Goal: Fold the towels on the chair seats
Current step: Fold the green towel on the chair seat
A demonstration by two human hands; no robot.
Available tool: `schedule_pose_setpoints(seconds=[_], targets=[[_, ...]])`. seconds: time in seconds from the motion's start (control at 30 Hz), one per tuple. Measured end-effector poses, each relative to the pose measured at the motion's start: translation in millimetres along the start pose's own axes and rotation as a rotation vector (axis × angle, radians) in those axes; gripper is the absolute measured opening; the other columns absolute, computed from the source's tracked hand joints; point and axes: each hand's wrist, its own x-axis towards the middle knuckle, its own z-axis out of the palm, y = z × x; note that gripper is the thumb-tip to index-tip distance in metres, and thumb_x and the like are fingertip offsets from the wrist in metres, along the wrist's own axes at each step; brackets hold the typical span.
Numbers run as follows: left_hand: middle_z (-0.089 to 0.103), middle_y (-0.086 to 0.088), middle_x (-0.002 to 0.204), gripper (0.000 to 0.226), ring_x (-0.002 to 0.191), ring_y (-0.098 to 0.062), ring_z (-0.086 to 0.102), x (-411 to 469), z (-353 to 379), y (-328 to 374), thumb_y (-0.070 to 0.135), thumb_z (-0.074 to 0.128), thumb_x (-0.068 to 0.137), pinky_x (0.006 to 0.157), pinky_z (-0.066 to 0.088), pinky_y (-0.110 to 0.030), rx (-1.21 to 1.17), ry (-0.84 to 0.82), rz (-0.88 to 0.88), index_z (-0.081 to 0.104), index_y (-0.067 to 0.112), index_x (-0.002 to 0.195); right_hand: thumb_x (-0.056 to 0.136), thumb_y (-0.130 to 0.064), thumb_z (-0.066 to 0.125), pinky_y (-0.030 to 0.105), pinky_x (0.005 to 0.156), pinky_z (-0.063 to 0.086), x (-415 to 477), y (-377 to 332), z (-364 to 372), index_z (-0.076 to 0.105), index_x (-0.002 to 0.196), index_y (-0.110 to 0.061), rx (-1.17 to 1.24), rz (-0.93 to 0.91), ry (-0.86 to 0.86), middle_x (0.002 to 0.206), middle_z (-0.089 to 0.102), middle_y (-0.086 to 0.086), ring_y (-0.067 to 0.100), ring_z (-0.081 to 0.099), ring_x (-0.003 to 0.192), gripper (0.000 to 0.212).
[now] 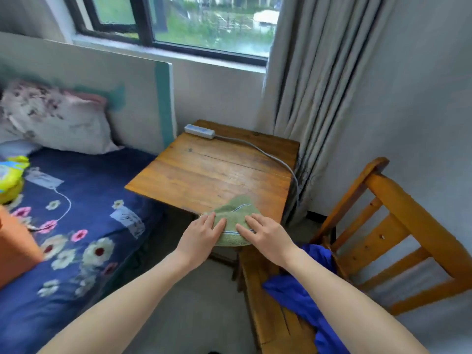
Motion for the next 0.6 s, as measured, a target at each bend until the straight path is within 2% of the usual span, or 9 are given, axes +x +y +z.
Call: schedule_pose_setpoints(seconds=[0.2,0.27,0.33,0.37,0.43,0.47,0.6], targets=[[0.070,-0.018,0.089,0.089,0.077,-0.030,0.070,-106,-22,-32,0.004,0.088,0.033,0.058,0.057,-0.030,0.064,-0.006,-0.337,0.046,0.009,0.111,0.067,-0.018,0.074,0.029,0.061,0.057,73,-64,3,0.065,0.101,-0.017,0.135,-0.349,0.173,0.092,0.070,0.009,0.023,0.068,0.080,0.035],[0.070,-0.017,0.089,0.082,0.075,-0.030,0.070,-147,-33,-42,0.004,0.085,0.039,0.057,0.057,-0.031,0.096,0.018,-0.460,0.045,0.011,0.110,0.074,-0.016,0.059,0.030,0.061,0.055,101,-100,4,0.059,0.104,-0.016,0.196,-0.442,0.215,0.092,0.068,0.008,0.024,0.066,0.080,0.030],[0.071,-0.016,0.090,0.069,0.076,-0.029,0.070,-190,-48,-53,0.013,0.077,0.047,0.054,0.055,-0.030,0.154,0.031,-0.590,0.046,0.013,0.109,0.076,-0.017,0.049,0.029,0.062,0.055,130,-141,0,0.055,0.107,-0.017,0.257,-0.530,0.242,0.093,0.067,0.007,0.024,0.065,0.081,0.032],[0.071,-0.016,0.091,0.062,0.077,-0.028,0.070,-206,-55,-56,0.016,0.072,0.052,0.054,0.055,-0.030,0.157,0.035,-0.629,0.046,0.014,0.109,0.076,-0.018,0.052,0.029,0.063,0.055,142,-156,-4,0.055,0.108,-0.017,0.265,-0.567,0.255,0.093,0.067,0.007,0.024,0.065,0.082,0.033],[0.071,-0.017,0.090,0.046,0.076,-0.028,0.071,-246,-65,-63,0.015,0.054,0.064,0.054,0.055,-0.030,0.206,0.049,-0.738,0.045,0.013,0.109,0.069,-0.021,0.069,0.028,0.065,0.056,164,-191,-18,0.062,0.107,-0.018,0.285,-0.686,0.266,0.094,0.068,0.007,0.023,0.066,0.083,0.040],[0.071,-0.017,0.088,0.045,0.075,-0.028,0.071,-264,-69,-65,0.015,0.049,0.063,0.054,0.055,-0.030,0.236,0.055,-0.794,0.045,0.013,0.108,0.061,-0.024,0.078,0.028,0.065,0.056,175,-209,-25,0.066,0.106,-0.018,0.281,-0.741,0.258,0.095,0.069,0.006,0.022,0.067,0.084,0.046],[0.071,-0.020,0.088,0.076,0.074,-0.030,0.071,-331,-81,-80,-0.005,0.079,0.035,0.052,0.056,-0.033,0.285,0.044,-0.939,0.053,0.008,0.106,0.048,-0.027,0.086,0.028,0.063,0.056,213,-278,-40,0.070,0.105,-0.019,0.302,-0.883,0.266,0.094,0.069,0.006,0.022,0.068,0.083,0.059]])
